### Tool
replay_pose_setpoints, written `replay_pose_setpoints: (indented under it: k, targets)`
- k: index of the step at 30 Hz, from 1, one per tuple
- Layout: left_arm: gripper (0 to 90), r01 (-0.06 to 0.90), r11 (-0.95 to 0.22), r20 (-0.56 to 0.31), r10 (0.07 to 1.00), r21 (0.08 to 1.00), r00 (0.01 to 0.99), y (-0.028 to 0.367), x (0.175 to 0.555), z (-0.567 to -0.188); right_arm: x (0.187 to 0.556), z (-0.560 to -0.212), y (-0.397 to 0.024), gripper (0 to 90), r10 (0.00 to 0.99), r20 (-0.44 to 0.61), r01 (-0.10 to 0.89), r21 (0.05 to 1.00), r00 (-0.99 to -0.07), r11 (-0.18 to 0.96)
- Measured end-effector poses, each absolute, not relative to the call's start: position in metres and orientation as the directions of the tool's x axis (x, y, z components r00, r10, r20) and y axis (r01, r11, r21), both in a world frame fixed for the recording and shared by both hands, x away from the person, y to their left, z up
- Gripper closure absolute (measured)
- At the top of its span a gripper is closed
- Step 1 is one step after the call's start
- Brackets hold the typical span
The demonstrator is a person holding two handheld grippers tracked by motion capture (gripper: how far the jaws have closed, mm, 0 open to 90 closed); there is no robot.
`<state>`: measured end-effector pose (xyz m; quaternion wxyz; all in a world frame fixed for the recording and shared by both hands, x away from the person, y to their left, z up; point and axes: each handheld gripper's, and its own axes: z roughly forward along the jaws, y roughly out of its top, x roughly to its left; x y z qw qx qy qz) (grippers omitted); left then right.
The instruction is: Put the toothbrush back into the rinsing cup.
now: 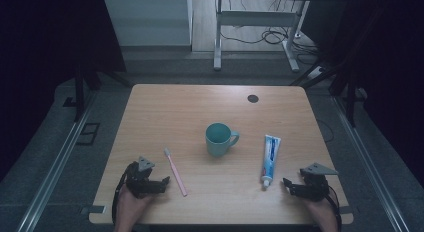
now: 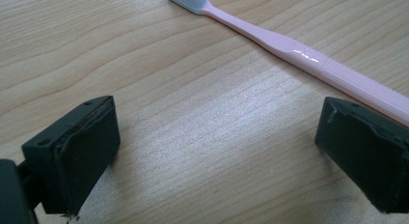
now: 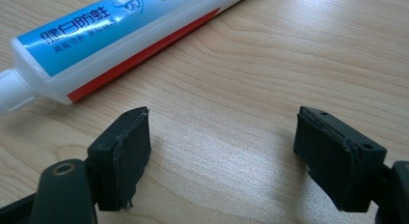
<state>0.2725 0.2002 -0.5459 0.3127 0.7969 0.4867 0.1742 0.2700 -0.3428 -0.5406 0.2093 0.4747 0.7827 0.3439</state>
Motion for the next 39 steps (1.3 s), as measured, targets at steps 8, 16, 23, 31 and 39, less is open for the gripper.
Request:
replay_pose_setpoints:
  k: [8,16,23,31,39]
  targets:
    - [0.3,0.668,-0.337,-0.026,0.882,0.664,0.471,0.2,0.273,-0.546,0.271,-0.541,-0.342,20.3,0.888,0.001,0.6,0.737,-0.461,0.311]
    - [0.4,0.667,-0.338,-0.025,0.882,0.664,0.471,0.2,0.273,-0.546,0.271,-0.541,-0.342,20.3,0.888,0.0,0.6,0.737,-0.461,0.312]
    - [4.1,0.663,-0.333,-0.026,0.882,0.67,0.47,0.201,0.272,-0.545,0.271,-0.541,-0.342,20.2,0.887,0.001,0.601,0.736,-0.461,0.311]
    - [26.3,0.667,-0.322,-0.027,0.889,0.672,0.456,0.205,0.273,-0.539,0.272,-0.541,-0.342,19.9,0.885,0.0,0.599,0.736,-0.465,0.315]
    - [55.6,0.672,-0.305,-0.059,0.886,0.675,0.461,0.201,0.278,-0.534,0.273,-0.541,-0.341,19.5,0.886,0.0,0.6,0.736,-0.464,0.315]
